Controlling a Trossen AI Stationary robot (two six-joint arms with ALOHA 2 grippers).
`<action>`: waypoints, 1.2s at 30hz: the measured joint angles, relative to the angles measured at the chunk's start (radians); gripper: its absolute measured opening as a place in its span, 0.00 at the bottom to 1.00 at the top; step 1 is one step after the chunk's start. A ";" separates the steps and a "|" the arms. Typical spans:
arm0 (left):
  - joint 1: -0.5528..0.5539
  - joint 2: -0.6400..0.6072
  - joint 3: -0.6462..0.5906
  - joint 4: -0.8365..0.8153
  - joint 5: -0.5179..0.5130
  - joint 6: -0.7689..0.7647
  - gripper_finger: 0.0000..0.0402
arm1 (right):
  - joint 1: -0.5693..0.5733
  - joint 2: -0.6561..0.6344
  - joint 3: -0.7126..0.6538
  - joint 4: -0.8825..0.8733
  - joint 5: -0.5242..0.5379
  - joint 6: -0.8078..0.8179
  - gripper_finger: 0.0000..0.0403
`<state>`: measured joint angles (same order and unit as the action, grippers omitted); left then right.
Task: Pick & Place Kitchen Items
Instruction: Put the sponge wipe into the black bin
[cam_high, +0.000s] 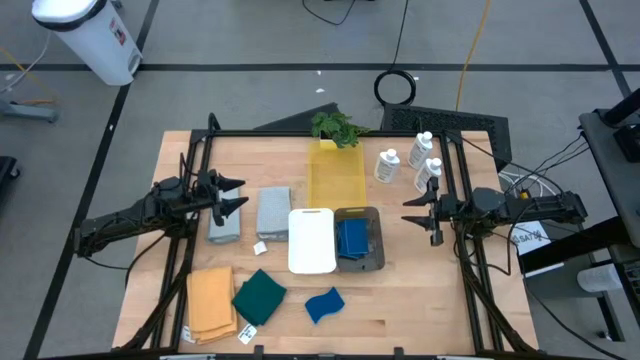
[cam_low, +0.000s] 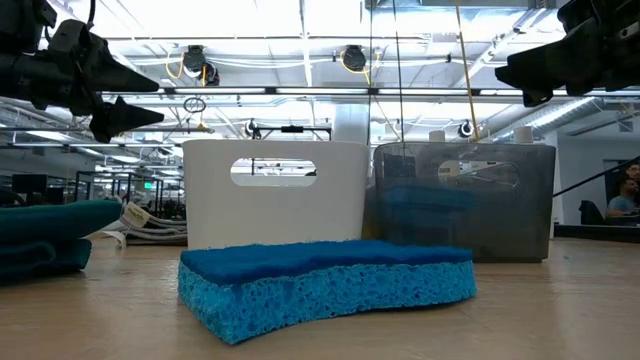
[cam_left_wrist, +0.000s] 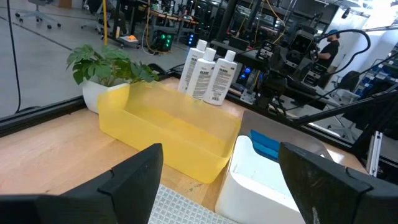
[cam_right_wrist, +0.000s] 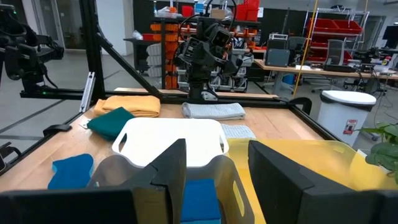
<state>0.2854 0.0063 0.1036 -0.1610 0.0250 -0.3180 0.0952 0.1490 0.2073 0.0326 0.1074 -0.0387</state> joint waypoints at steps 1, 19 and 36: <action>0.000 0.000 0.000 0.000 0.000 0.000 0.81 | 0.000 0.000 0.000 0.000 0.000 0.000 0.35; 0.000 0.000 0.000 0.000 0.000 0.000 0.81 | 0.000 0.000 0.000 0.000 0.001 -0.002 0.35; 0.000 0.000 0.000 0.000 0.000 0.000 0.81 | 0.000 0.000 0.000 0.000 0.024 0.032 0.35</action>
<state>0.2854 0.0061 0.1037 -0.1610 0.0250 -0.3180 0.0948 0.1490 0.2073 0.0330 0.1310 -0.0071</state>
